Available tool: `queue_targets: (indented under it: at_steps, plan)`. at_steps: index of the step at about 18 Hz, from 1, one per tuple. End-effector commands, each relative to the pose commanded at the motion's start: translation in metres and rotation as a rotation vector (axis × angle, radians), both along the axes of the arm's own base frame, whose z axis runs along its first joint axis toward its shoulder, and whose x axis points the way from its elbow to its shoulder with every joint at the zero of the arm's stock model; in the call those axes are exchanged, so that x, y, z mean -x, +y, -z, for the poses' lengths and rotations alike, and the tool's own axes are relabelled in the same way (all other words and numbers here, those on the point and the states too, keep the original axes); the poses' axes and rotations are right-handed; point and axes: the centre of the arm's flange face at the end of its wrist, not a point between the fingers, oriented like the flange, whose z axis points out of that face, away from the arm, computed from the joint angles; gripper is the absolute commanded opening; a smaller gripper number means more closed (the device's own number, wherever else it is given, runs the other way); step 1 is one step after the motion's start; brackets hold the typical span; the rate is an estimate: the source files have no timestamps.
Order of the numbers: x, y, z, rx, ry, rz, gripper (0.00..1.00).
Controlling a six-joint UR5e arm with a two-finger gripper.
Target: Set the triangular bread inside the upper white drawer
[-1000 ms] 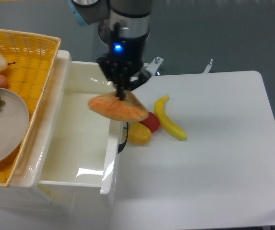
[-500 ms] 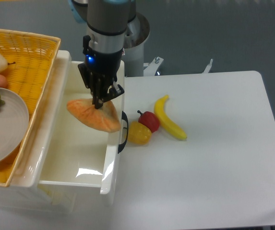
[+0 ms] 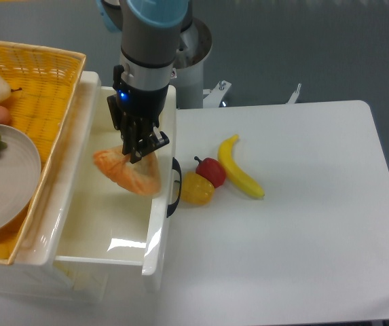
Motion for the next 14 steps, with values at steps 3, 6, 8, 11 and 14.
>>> queue_targets:
  at_steps: [3,6,8,11,14]
  plan:
    - [0.000,0.001,-0.001,-0.011,0.009,-0.009,0.76]
    - [0.002,0.002,-0.003,-0.016,0.011,-0.019,0.85]
    - [0.014,-0.002,-0.006,-0.020,0.010,-0.054,0.92]
    - [0.029,-0.008,-0.017,-0.031,0.004,-0.142,0.95]
    - [0.048,-0.018,-0.029,-0.060,-0.001,-0.270,0.99]
